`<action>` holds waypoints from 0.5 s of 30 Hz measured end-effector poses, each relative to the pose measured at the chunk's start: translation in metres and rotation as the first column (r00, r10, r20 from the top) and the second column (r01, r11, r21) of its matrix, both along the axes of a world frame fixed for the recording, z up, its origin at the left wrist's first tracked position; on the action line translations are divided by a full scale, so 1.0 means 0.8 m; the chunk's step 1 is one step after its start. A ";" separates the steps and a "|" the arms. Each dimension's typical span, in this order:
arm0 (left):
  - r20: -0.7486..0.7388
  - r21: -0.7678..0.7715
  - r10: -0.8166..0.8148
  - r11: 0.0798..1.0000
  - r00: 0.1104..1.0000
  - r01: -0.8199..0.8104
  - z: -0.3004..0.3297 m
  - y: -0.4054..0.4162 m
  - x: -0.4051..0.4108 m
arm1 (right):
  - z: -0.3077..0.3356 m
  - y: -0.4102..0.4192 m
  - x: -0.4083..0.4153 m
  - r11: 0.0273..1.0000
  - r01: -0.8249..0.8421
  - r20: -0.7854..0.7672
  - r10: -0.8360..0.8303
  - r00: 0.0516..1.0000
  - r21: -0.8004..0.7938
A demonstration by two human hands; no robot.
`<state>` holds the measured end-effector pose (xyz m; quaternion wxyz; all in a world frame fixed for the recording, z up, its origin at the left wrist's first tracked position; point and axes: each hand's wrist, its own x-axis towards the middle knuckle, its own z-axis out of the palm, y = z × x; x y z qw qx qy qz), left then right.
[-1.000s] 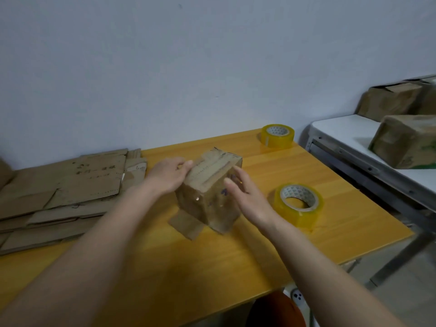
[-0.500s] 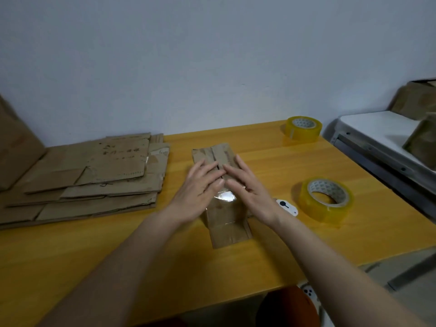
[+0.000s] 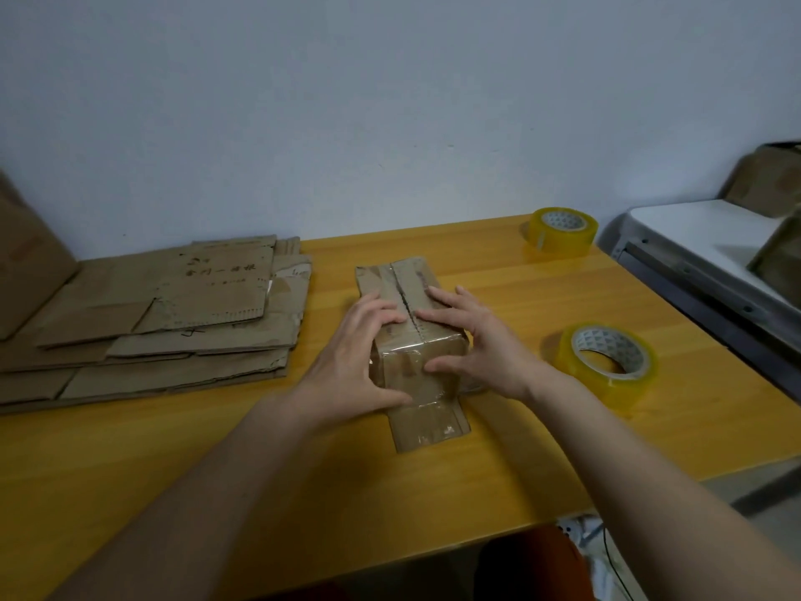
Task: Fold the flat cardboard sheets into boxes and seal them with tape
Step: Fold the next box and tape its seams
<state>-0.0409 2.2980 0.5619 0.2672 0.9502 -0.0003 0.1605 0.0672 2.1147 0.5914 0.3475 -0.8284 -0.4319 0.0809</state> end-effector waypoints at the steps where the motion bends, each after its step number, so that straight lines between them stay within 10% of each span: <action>1: 0.005 0.007 -0.008 1.000 1.000 0.008 -0.001 0.001 -0.002 | 0.002 0.006 -0.004 0.999 0.034 0.046 -0.033 0.998 -0.023; 8: -0.105 -0.069 -0.075 0.995 0.992 0.068 0.018 0.017 -0.008 | -0.002 0.022 -0.012 0.994 0.004 0.032 -0.008 0.999 0.107; 15: 0.145 0.100 -0.129 0.988 0.981 0.115 -0.005 0.035 0.010 | -0.003 0.018 -0.004 0.986 -0.038 -0.058 0.048 0.997 0.164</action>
